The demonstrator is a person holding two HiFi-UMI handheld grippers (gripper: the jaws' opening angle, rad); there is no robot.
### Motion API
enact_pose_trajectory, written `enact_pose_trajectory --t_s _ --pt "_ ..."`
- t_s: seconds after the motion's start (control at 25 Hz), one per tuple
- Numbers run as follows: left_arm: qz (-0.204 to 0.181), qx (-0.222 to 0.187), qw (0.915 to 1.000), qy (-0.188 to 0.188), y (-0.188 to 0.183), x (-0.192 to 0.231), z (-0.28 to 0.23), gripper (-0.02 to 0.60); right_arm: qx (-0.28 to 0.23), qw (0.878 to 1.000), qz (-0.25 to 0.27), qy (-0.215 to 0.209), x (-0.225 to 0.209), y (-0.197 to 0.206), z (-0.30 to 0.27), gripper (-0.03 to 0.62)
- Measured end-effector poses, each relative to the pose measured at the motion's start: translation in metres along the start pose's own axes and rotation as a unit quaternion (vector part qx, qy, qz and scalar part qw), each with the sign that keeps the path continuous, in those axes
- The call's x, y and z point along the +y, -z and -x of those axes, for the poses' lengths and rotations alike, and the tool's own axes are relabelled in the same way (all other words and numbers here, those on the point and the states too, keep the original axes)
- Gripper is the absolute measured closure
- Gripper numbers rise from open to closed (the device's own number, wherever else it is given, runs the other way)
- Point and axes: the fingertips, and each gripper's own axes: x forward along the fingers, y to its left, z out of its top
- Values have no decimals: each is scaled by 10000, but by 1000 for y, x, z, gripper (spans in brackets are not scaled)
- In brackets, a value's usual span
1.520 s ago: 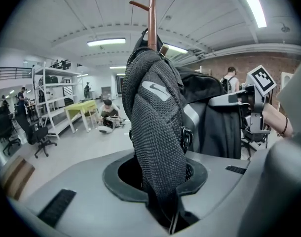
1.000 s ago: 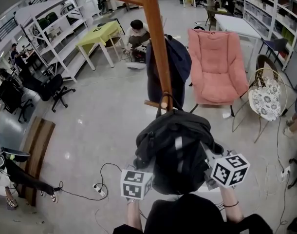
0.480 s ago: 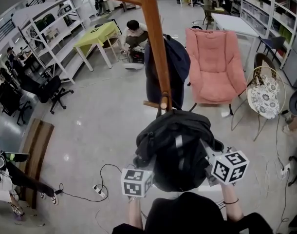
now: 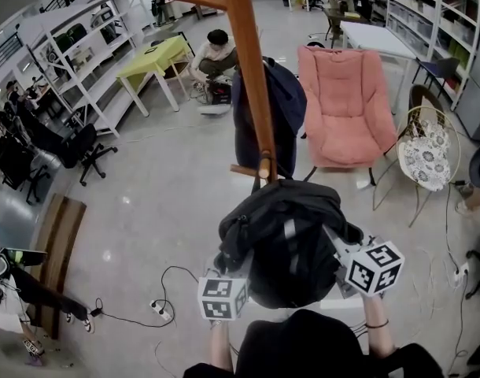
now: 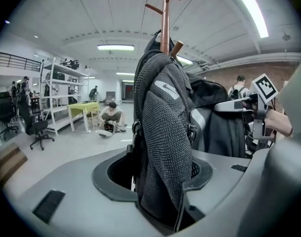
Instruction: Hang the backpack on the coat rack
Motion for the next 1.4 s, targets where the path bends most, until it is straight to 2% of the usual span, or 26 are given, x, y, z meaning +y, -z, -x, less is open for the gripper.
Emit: enact_pose_trajectory --t_s 0.36,0.76,1.04,1.32,1.4 --pt "198 -211 9994 -185 -2 0 5 327 -205 9994 194 -221 7 -3 6 416" --pt "334 -358 9978 -453 0 6 32 325 -632 9959 45 -653 9 -15 36 416" --pt "209 -489 9971 -545 -1 4 52 328 -1014 9930 47 -609 9 -25 57 430" --pt "97 -808 9928 -876 -7 12 75 466 -1332 9908 207 -135 -1 -29 75 558" --pt "74 -845 9915 -990 -8 15 80 496 -1368 9903 235 -16 -4 -30 77 569"
